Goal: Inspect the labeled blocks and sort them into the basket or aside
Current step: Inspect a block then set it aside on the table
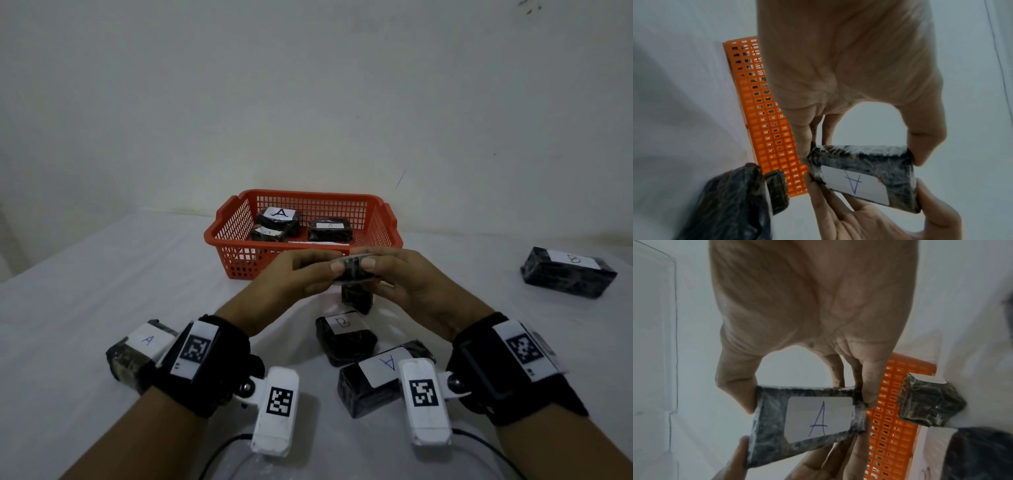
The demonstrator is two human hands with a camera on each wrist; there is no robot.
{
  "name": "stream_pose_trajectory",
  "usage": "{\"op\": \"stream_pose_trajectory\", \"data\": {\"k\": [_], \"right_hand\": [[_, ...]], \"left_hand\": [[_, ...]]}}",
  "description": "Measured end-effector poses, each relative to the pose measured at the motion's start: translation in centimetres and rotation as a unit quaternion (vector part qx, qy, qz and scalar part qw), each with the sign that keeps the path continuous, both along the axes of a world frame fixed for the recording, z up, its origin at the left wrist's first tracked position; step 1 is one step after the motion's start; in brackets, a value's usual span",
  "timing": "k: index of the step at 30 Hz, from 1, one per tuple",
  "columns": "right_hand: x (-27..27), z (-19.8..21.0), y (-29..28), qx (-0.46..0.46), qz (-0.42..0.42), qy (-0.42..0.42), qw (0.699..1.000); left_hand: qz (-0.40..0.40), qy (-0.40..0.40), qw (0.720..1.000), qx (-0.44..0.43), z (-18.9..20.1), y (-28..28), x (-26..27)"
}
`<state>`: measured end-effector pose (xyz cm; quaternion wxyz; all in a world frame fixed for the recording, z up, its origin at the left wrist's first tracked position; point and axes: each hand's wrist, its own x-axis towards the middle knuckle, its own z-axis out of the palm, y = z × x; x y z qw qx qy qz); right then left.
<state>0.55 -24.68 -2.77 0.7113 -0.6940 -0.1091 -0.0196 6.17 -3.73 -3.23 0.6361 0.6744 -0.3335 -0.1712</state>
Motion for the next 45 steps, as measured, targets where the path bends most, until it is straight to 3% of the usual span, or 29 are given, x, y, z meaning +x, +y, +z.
{"op": "stream_pose_trajectory", "data": {"k": [2,5,8,11,13,18,23,30,35,40,45], "right_hand": [[-0.2,0.1,0.0,-0.02,-0.001,0.006,1.0],[-0.3,0.0,-0.3,-0.04,-0.011,0.018,0.999],[0.0,-0.4,-0.6,-0.088,-0.072,-0.001,0.994],[0.1,-0.7,-0.6,-0.058,-0.11,-0.001,0.992],[0.2,-0.6,-0.6,-0.044,-0.126,0.001,0.991],[0.0,0.2,-1.2,0.026,-0.165,0.01,0.986],[-0.6,1.1,-2.2,0.027,-0.186,0.029,0.982],[-3.7,2.3,-8.2,0.037,-0.226,0.051,0.972],[-7.5,3.0,-14.4,0.068,-0.291,0.058,0.953],[-11.2,3.2,-21.3,0.096,-0.373,0.077,0.92],[-14.9,2.0,-28.0,0.083,-0.441,0.135,0.883]], "left_hand": [[0.009,0.026,0.999,-0.027,-0.1,-0.1,0.1],[0.013,0.148,0.984,-0.1,0.2,-0.2,-0.1],[-0.016,0.25,0.96,-0.129,0.6,0.1,-0.1],[-0.055,0.323,0.929,-0.169,0.9,0.2,-0.2],[-0.053,0.336,0.924,-0.176,1.0,0.1,-0.4],[0.081,0.208,0.961,-0.164,1.1,-0.8,-0.4],[0.148,0.064,0.982,-0.095,1.2,-2.7,-1.1],[0.129,0.053,0.99,-0.016,3.5,-7.9,-2.8],[0.11,0.016,0.994,0.018,4.6,-16.1,-4.3],[0.091,0.026,0.995,0.035,3.4,-25.9,-5.4],[0.067,0.024,0.992,0.105,0.9,-35.0,-6.2]]}}
